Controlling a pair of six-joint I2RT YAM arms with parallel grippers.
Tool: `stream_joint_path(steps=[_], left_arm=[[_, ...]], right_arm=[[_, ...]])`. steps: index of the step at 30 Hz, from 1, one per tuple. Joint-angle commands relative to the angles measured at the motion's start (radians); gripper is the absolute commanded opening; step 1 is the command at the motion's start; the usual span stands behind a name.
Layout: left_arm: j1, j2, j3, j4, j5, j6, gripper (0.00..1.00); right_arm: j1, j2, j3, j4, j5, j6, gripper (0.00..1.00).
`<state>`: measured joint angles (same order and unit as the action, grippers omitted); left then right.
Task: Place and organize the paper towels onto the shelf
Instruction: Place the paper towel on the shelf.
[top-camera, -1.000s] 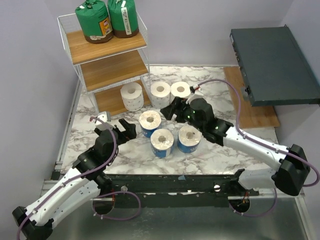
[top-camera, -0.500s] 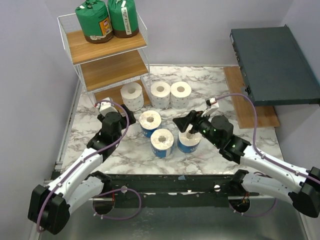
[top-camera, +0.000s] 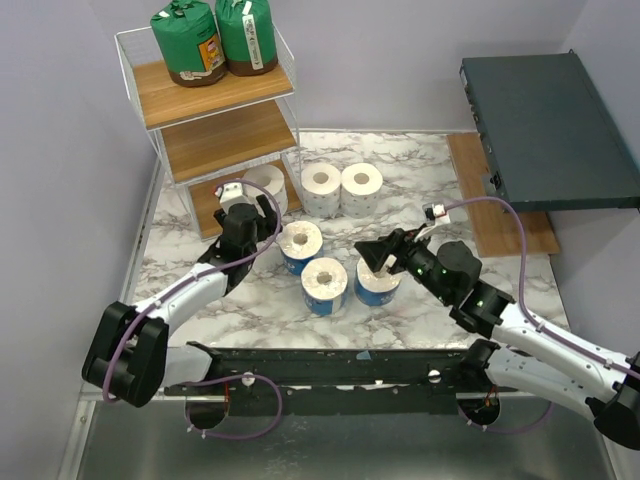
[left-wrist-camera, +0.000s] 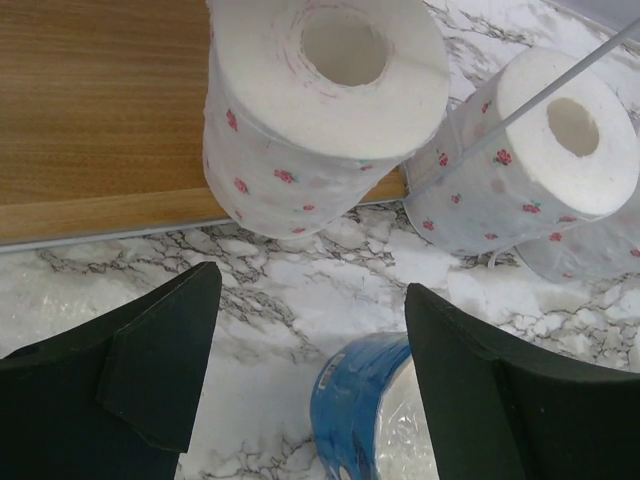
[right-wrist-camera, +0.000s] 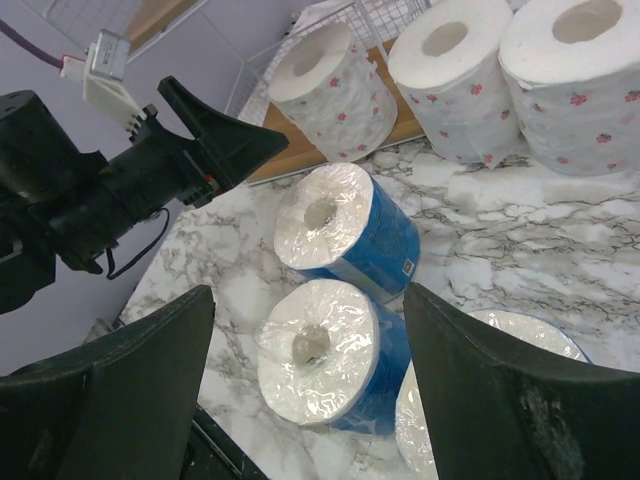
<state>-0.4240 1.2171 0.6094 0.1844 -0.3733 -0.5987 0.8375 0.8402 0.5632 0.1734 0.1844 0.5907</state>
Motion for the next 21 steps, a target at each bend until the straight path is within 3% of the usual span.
stream_joint_path(steps=[1,9,21], left_arm=[[0.015,0.067,0.017,0.175,0.001,0.046,0.76],[0.049,0.19,0.041,0.227,0.033,-0.014,0.62],[0.06,0.291,0.107,0.223,0.031,-0.044,0.58]], right_arm=[[0.0,-0.037,-0.031,-0.029,0.012,-0.021,0.79],[0.001,-0.047,-0.038,-0.032,0.024,-0.027,0.79],[0.0,-0.062,-0.043,-0.043,0.055,-0.037,0.79]])
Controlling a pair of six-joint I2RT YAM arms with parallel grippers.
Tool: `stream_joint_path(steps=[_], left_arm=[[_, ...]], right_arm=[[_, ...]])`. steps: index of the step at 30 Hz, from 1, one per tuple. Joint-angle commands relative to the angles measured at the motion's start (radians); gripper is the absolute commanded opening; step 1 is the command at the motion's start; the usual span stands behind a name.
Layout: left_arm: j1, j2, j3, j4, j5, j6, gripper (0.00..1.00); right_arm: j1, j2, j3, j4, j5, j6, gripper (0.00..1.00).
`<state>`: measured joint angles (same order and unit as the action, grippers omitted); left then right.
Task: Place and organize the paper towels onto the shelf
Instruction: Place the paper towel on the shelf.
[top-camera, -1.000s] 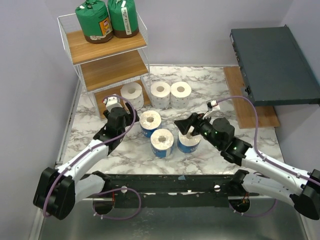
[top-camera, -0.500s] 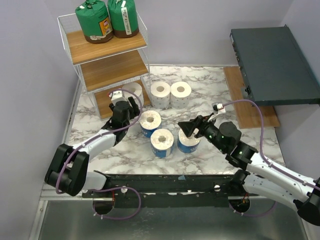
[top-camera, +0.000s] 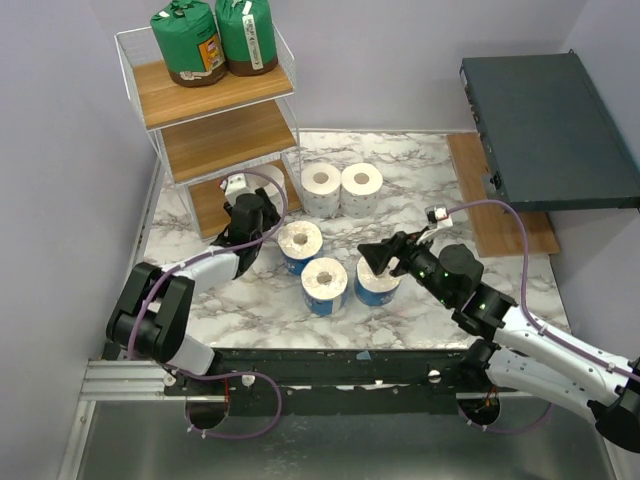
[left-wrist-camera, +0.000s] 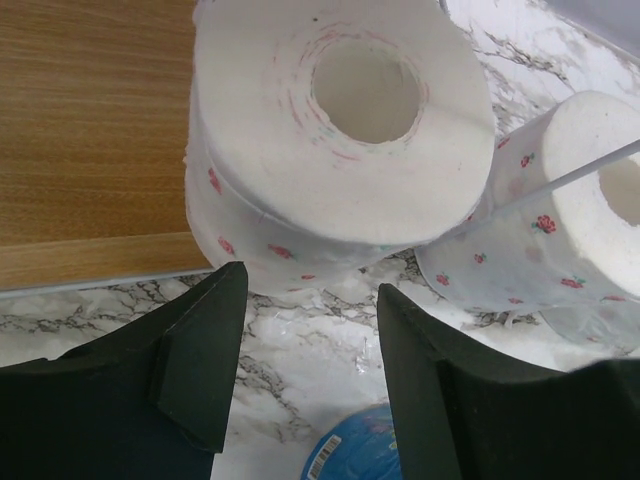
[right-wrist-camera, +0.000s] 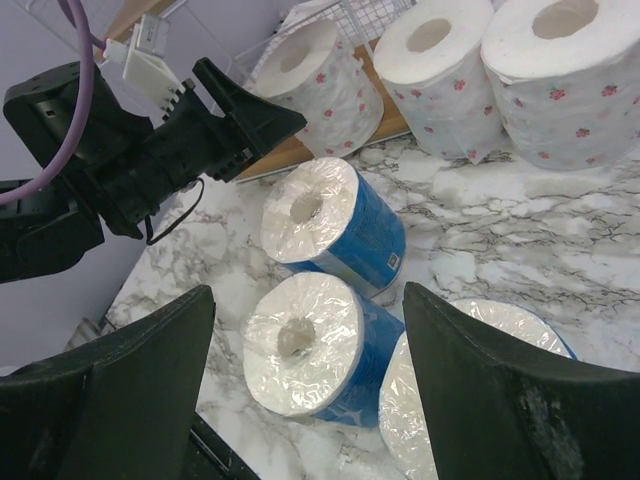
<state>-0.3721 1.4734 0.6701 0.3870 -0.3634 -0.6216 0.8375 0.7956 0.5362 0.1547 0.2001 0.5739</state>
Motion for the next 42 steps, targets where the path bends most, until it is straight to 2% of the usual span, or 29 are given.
stream_joint_path(steps=[1,26,42], left_arm=[[0.01,0.044,0.058,0.015,0.021,-0.022,0.58],[0.022,0.189,0.233,-0.108,0.063,-0.05,0.54],[0.015,0.09,0.075,0.111,0.141,-0.033,0.54]], right_arm=[[0.0,-0.019,-0.015,-0.026,0.041,-0.022,0.79],[0.001,-0.04,-0.007,-0.052,0.087,-0.04,0.79],[0.0,-0.036,-0.008,-0.058,0.095,-0.039,0.79]])
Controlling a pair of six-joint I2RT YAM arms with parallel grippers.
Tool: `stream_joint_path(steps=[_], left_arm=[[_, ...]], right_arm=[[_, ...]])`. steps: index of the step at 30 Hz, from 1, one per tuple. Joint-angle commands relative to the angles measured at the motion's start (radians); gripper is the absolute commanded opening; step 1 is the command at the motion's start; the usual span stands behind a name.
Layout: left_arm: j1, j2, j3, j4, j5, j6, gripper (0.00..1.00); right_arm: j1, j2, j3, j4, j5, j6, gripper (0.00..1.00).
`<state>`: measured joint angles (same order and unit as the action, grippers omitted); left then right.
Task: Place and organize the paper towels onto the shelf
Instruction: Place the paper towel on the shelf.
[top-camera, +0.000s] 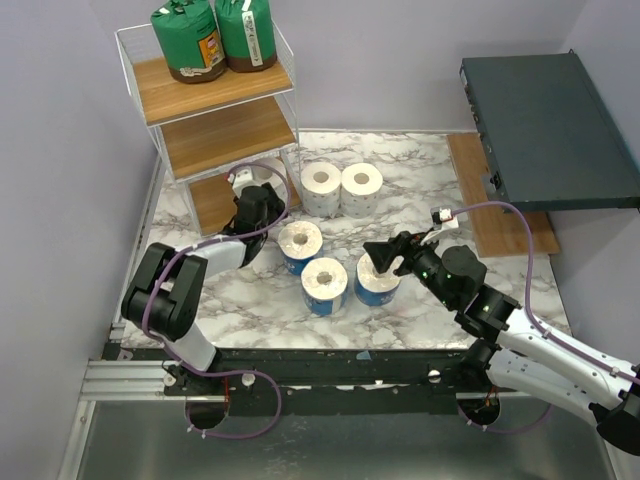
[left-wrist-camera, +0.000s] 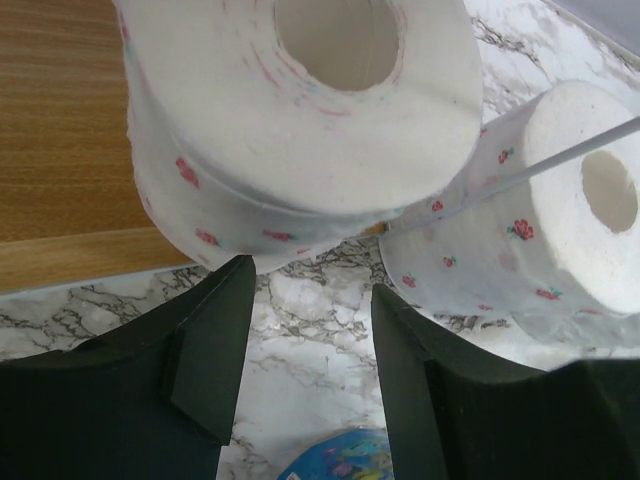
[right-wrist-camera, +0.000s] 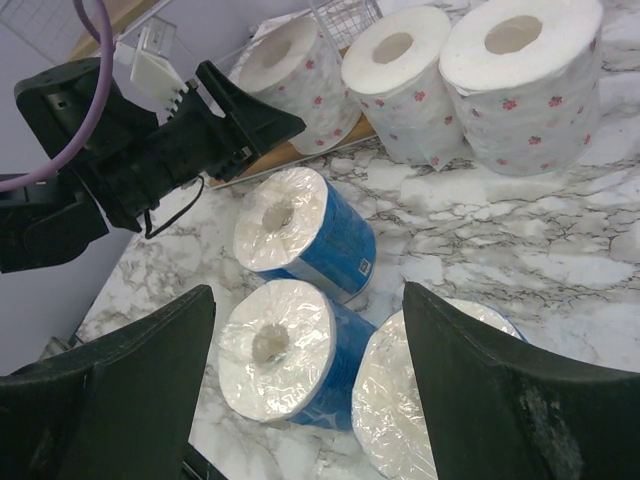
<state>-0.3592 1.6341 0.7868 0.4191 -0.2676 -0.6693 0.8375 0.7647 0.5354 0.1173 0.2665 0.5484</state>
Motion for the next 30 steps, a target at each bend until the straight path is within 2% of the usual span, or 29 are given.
stream_joint_path(steps=[1,9,15,20,26,29,30], left_arm=[[0.002,-0.085,-0.053,0.085,0.047,0.019,0.55],[-0.015,-0.285,-0.136,0.045,0.062,0.016,0.64],[-0.11,-0.508,-0.192,-0.093,-0.021,0.019,0.68],[-0.23,-0.718,-0.251,-0.26,-0.144,-0.004,0.7],[-0.303,-0.968,-0.258,-0.573,-0.266,-0.033,0.71],[-0.308,-1.075,-0.252,-0.745,-0.326,-0.077,0.76],[-0.307,-1.113,-0.252,-0.792,-0.334,-0.09,0.86]], right_arm=[[0.0,-0.005,-0.005,-0.021,0.031,-0.015,0.79],[0.0,0.006,0.023,-0.034,0.058,-0.013,0.79],[-0.001,0.089,0.088,-0.096,0.108,0.049,0.79],[-0.003,0.236,0.212,-0.232,0.154,0.101,0.8],[-0.007,0.386,0.351,-0.345,0.199,0.142,0.82],[-0.011,0.429,0.38,-0.352,0.197,0.163,0.83],[-0.011,0.439,0.387,-0.351,0.198,0.173,0.83]])
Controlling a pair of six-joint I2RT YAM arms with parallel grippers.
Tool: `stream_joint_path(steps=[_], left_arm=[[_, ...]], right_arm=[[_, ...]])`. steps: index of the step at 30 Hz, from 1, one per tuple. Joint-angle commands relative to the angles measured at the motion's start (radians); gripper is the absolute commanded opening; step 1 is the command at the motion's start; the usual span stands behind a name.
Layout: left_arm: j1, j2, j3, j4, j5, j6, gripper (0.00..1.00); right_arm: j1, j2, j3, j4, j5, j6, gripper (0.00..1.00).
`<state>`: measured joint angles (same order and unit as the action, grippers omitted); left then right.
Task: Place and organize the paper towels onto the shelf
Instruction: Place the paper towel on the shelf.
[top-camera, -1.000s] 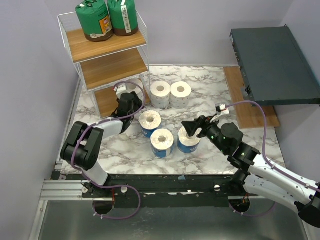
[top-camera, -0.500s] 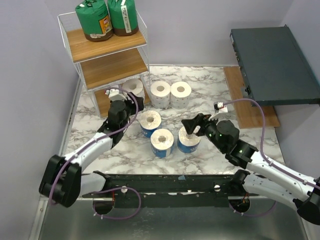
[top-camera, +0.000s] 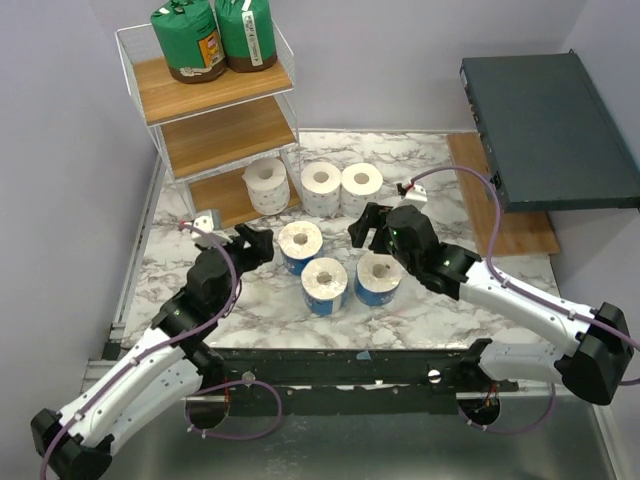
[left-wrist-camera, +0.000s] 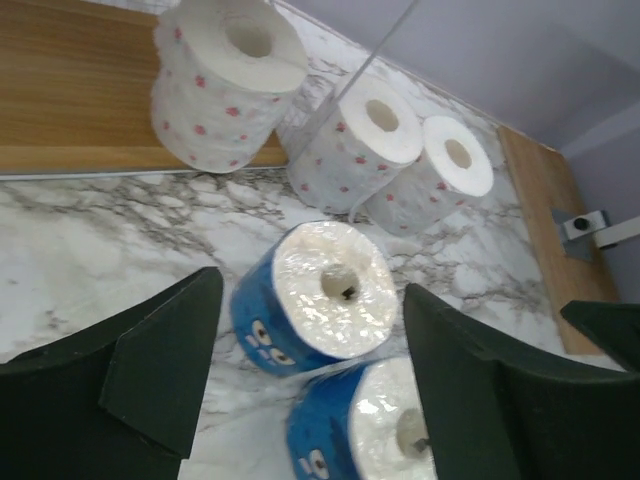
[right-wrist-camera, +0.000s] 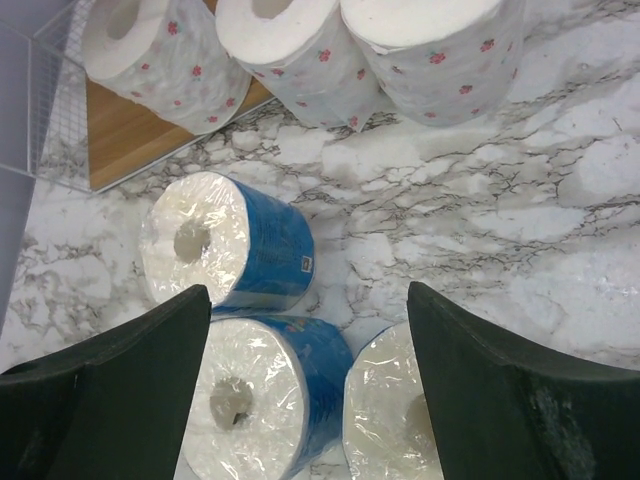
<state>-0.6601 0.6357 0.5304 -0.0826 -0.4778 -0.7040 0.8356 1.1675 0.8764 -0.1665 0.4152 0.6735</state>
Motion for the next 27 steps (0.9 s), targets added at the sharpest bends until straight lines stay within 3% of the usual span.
stream_joint_path(steps=[1,4,9,14,23,27], left_arm=[[-0.006,-0.144,0.006,-0.335,-0.146,-0.09,0.91],[-0.007,-0.215,0.018,-0.482,-0.167,-0.183,0.98],[-0.006,-0.247,0.017,-0.577,-0.142,-0.198,0.98],[-0.006,-0.251,-0.008,-0.646,-0.107,-0.289,0.98],[-0.005,-0.392,-0.067,-0.673,-0.082,-0.344,0.98],[-0.004,-0.41,-0.099,-0.678,-0.063,-0.339,0.98]], right_arm=[[-0.01,0.042,0.053,-0.064,0.047,0.055,0.83],[-0.011,0.064,0.057,-0.036,0.023,0.064,0.83],[-0.027,0.082,0.037,0.04,0.018,0.067,0.83],[-0.148,0.145,0.083,0.024,-0.09,0.113,0.82],[-0.194,0.271,0.241,-0.051,-0.137,0.147,0.83],[-0.193,0.296,0.226,0.061,-0.291,0.061,0.8]])
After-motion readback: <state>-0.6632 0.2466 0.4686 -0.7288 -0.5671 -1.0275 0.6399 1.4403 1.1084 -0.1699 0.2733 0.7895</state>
